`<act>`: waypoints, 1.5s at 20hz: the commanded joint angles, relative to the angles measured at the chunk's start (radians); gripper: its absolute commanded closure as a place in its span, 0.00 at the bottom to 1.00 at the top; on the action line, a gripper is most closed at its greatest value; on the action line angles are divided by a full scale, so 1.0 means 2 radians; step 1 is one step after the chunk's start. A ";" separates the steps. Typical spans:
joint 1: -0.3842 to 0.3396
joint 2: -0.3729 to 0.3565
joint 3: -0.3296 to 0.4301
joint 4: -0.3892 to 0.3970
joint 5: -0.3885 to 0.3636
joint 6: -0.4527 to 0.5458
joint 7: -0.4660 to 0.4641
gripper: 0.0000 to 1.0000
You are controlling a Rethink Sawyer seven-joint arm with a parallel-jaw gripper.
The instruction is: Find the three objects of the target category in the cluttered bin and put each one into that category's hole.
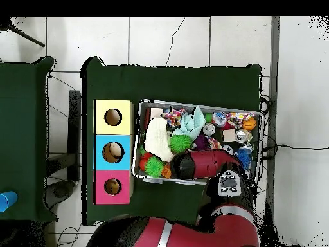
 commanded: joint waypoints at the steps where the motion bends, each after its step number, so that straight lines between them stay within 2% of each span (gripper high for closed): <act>1: 0.009 0.080 -0.038 -0.057 0.009 -0.067 0.089 0.00; 7: 0.011 0.119 -0.072 -0.092 0.010 -0.114 0.072 0.00; 11: 0.037 0.148 -0.123 -0.109 0.024 -0.159 0.088 0.00; 14: 0.065 0.184 -0.180 -0.125 0.046 -0.213 0.098 0.00; 17: 0.088 0.217 -0.233 -0.133 0.086 -0.270 0.091 0.00; 18: 0.088 0.225 -0.240 -0.135 0.098 -0.284 0.082 0.00; 21: 0.088 0.234 -0.251 -0.136 0.121 -0.300 0.056 0.00; 24: 0.111 0.254 -0.306 -0.132 0.166 -0.328 0.039 0.00; 25: 0.118 0.259 -0.321 -0.127 0.182 -0.339 0.033 0.00; 26: 0.136 0.275 -0.358 -0.115 0.218 -0.362 0.029 0.00; 30: 0.170 0.298 -0.412 -0.077 0.294 -0.406 0.012 0.00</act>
